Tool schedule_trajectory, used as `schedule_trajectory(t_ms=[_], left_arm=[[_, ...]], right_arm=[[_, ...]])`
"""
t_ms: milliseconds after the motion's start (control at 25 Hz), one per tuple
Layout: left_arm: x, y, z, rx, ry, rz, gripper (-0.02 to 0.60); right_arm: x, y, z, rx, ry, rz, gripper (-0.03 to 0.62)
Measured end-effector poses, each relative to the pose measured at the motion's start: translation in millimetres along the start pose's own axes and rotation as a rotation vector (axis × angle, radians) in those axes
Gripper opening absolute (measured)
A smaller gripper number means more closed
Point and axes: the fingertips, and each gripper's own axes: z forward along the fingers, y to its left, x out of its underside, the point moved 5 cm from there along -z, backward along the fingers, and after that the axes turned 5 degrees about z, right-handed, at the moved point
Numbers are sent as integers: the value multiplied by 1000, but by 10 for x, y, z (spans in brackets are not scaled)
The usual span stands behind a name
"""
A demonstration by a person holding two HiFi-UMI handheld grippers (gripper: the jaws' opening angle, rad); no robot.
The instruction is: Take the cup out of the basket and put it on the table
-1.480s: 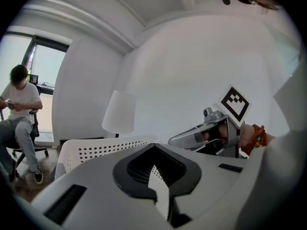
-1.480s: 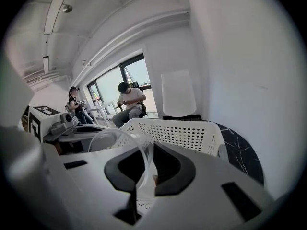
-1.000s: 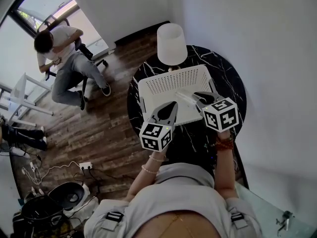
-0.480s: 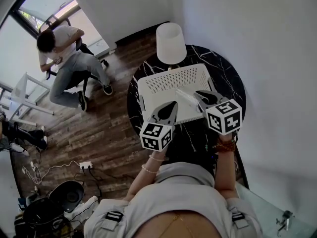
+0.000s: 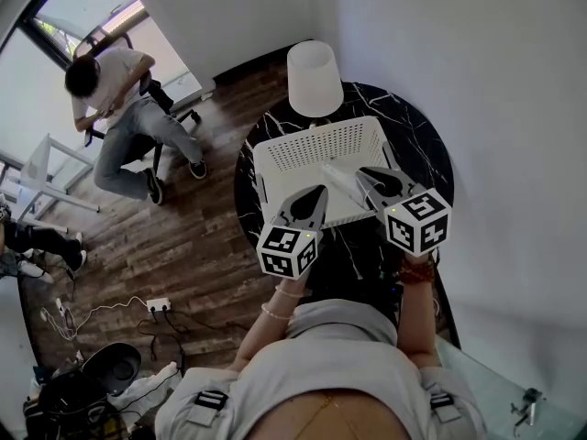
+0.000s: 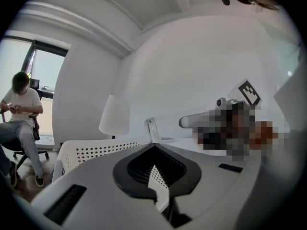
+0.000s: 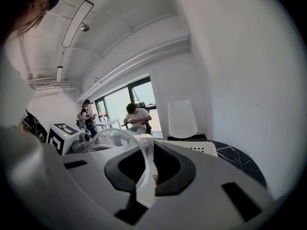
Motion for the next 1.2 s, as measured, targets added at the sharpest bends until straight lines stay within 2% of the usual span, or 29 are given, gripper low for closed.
schedule_trajectory(t_ms=[600,1200], left_arm=[[-5,15,-62,-14,-18,-5,5],[-20,27,-86,-9,-21,-9,5]], right_arm=[[2,108,-97,-14,-104,-48,31],[23,158,-66,-13,-104,-63,29]])
